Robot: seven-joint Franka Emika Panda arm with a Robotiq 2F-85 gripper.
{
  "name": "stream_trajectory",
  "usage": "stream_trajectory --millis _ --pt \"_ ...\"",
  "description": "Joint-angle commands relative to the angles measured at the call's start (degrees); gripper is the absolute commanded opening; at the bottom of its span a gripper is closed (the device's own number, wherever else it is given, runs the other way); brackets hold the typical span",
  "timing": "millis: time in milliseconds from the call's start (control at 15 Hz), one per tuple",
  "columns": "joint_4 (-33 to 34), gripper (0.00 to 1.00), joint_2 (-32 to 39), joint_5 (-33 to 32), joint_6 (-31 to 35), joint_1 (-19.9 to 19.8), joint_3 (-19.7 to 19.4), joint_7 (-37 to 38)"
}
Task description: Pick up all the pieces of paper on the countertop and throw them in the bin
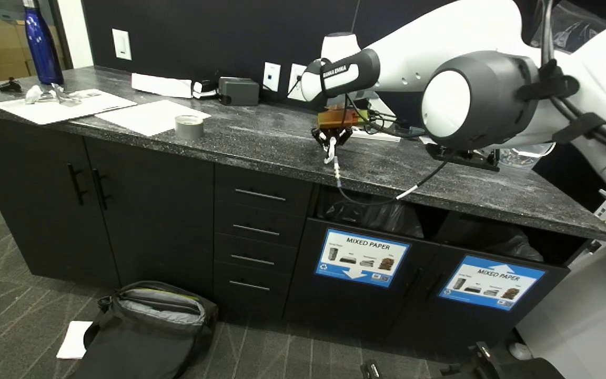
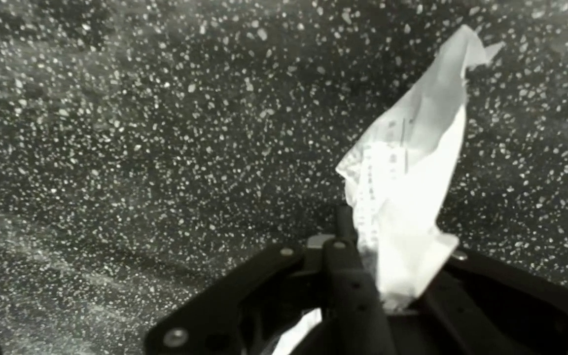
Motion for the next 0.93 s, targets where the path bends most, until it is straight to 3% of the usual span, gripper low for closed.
stream_trajectory --millis 0,533,867 --pt "-8.16 0.09 -5.04 2.93 -2.97 -3.11 3.72 -7.65" --pt "-27.07 0.09 -17.28 5.79 -8.8 -7.08 7.17 -12.17" --pt "-38.68 0.1 -24.3 5.75 -3.46 -8.52 7.23 -13.42"
